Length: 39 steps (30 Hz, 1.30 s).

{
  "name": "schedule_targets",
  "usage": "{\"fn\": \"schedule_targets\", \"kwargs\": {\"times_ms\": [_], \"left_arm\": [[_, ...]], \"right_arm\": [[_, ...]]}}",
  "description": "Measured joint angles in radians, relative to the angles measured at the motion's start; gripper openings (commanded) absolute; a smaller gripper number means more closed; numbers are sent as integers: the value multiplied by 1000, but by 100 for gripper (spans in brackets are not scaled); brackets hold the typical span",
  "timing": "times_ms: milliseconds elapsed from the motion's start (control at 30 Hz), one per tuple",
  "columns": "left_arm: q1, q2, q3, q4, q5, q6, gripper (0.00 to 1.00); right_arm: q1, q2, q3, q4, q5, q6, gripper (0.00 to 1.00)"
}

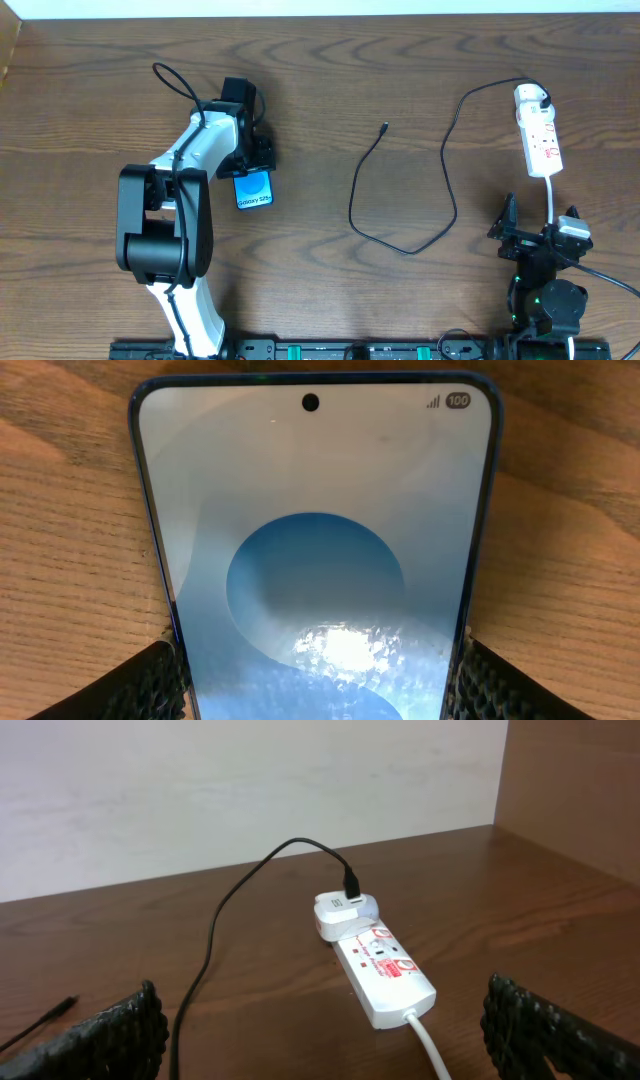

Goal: Plug charger to phone and switch on socket
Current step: 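Lift the phone upright with the left gripper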

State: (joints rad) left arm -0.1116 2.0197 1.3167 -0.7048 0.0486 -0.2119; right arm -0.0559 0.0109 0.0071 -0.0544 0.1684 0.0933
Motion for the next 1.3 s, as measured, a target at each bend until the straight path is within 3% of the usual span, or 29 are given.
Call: {"fn": "schedule_targets", "kwargs": {"times_ms": [900, 1300], "left_arm": [[0, 37, 88, -196, 27, -17, 63], [0, -89, 88, -208, 77, -27, 63]], "right_arm": [[0, 0, 0, 0, 0, 0, 99], [0, 0, 0, 0, 0, 0, 99]]}}
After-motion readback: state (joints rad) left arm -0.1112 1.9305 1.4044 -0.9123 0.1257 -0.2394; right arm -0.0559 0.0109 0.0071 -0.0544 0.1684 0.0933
